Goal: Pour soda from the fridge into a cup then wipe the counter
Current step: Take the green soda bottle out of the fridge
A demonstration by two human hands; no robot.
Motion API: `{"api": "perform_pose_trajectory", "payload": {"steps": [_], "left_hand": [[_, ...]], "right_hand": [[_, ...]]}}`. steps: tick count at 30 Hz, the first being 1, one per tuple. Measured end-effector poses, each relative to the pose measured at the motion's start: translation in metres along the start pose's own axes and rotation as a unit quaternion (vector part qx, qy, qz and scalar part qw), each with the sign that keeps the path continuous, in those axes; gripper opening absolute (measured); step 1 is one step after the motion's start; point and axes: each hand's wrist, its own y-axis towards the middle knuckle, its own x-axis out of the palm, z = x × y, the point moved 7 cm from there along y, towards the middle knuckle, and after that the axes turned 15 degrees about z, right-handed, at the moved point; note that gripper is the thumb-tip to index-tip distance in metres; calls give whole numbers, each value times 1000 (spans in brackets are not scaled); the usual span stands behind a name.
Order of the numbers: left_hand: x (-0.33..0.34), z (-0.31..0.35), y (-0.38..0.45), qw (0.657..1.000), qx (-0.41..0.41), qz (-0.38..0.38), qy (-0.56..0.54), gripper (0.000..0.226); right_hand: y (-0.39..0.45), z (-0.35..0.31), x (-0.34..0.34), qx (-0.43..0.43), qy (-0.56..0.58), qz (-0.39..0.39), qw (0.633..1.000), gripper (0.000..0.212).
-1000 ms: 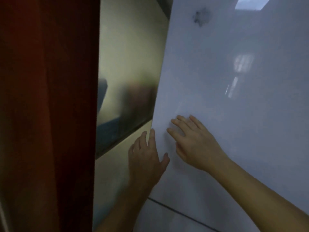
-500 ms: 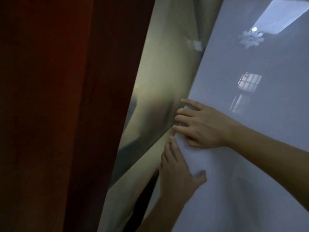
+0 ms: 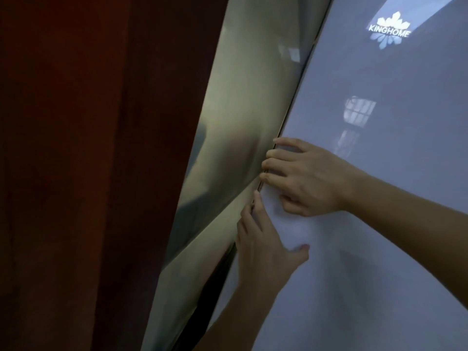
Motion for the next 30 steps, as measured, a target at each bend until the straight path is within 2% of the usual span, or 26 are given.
{"api": "perform_pose_trajectory", "payload": {"steps": [6, 8, 12, 16, 19, 23, 26, 30], "left_hand": [[-49, 8, -31, 999, 5, 3, -36, 121], [-75, 12, -41, 997, 6, 6, -73, 107], [-132, 14, -61, 988, 1, 2, -155, 63], [-177, 7, -82, 991, 23, 3, -135, 49], [-193, 7, -106, 991, 60, -58, -103, 48], [-199, 18, -149, 980, 123, -149, -43, 57], [-204, 36, -192, 963, 181, -199, -31, 51], [-203, 59, -245, 927, 220, -295, -67, 41]], "right_hand": [[-6, -24, -41, 10, 28, 43, 999, 48], [-10, -34, -62, 13, 33, 54, 998, 48], [-24, -59, -115, 21, 39, 87, 995, 44], [-47, -89, -177, 47, 47, 121, 990, 40], [-69, -112, -222, 80, 40, 129, 988, 34], [-103, -142, -282, 132, 21, 142, 981, 24], [-131, -163, -325, 163, -7, 153, 975, 21], [-167, -193, -373, 198, -38, 135, 970, 14]]}}
